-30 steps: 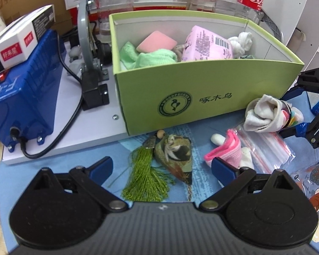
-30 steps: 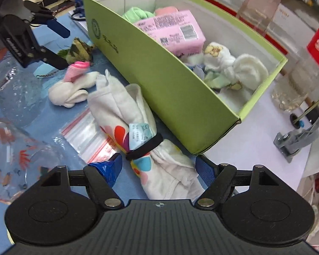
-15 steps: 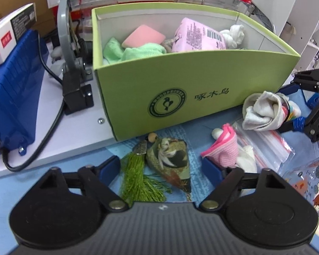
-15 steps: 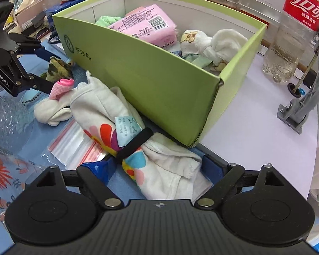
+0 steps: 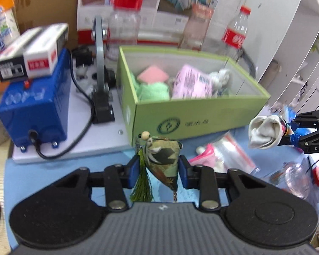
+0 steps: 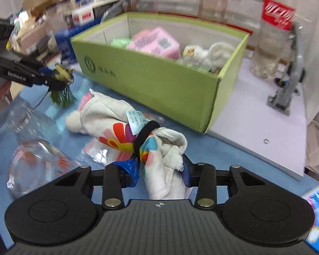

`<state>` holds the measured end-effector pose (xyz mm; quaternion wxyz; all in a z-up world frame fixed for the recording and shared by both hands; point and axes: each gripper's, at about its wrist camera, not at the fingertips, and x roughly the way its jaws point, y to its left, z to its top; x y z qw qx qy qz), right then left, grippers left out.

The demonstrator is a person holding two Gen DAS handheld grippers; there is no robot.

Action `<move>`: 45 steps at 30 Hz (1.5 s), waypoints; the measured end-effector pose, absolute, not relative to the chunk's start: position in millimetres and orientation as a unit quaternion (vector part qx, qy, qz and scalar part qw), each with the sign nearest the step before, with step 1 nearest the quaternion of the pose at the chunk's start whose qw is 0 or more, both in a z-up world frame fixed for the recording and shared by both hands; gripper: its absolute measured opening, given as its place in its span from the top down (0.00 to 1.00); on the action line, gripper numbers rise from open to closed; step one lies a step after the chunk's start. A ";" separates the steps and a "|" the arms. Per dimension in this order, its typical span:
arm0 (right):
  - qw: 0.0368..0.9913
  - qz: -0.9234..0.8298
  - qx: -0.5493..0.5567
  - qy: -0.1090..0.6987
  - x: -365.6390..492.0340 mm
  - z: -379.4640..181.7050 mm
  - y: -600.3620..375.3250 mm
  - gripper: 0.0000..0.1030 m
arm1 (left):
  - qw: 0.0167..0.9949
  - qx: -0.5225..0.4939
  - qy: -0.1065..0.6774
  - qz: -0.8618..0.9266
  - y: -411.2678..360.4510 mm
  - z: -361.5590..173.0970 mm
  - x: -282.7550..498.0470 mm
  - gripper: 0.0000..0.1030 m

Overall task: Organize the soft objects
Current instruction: 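Carry pouch with left tool and floral bundle with right tool into green box, open both, then move left tool to the pink-cuffed white sock while right tool moves to the zip bag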

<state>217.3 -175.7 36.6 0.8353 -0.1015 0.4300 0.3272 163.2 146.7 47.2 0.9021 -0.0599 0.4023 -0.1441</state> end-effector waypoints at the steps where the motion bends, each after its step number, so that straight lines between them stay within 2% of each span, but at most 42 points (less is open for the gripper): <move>1: 0.842 0.325 -0.096 0.419 212.8 45.7 -178.8 0.77 | 0.906 -0.059 0.393 -0.144 148.1 55.8 160.7 0.69; 9: 0.893 0.307 -0.056 0.324 209.5 117.9 -186.0 0.76 | 0.930 -0.054 0.336 -0.140 136.8 121.4 189.3 0.69; 16: 0.903 0.278 -0.053 0.324 276.5 123.8 -161.9 0.75 | 0.930 -0.043 0.340 -0.132 111.7 134.3 260.0 0.68; 17: 0.900 0.279 -0.054 0.331 285.7 120.7 -157.6 0.75 | 0.929 -0.040 0.346 -0.127 110.6 130.0 268.4 0.66; 18: 0.900 0.277 -0.059 0.333 292.8 116.9 -153.9 0.71 | 0.928 -0.038 0.352 -0.117 110.1 124.8 275.8 0.43; 19: 0.899 0.274 -0.064 0.335 298.3 113.0 -149.0 0.71 | 0.928 -0.035 0.357 -0.104 110.3 119.6 280.5 0.28; 20: 0.896 0.277 -0.066 0.342 304.8 108.3 -144.9 0.68 | 0.930 -0.033 0.353 -0.093 111.6 115.2 281.8 0.25; 24: 0.886 0.273 -0.075 0.367 313.9 91.9 -134.5 0.61 | 0.932 -0.025 0.353 -0.081 118.1 104.0 281.9 0.25; 33: 0.909 0.253 -0.042 0.329 302.6 99.6 -143.0 0.51 | 0.933 -0.016 0.350 -0.077 121.4 102.0 242.0 0.25; 45: 0.906 0.253 -0.045 0.337 224.4 110.8 -143.7 0.46 | 0.935 -0.016 0.343 -0.090 118.9 97.4 167.2 0.25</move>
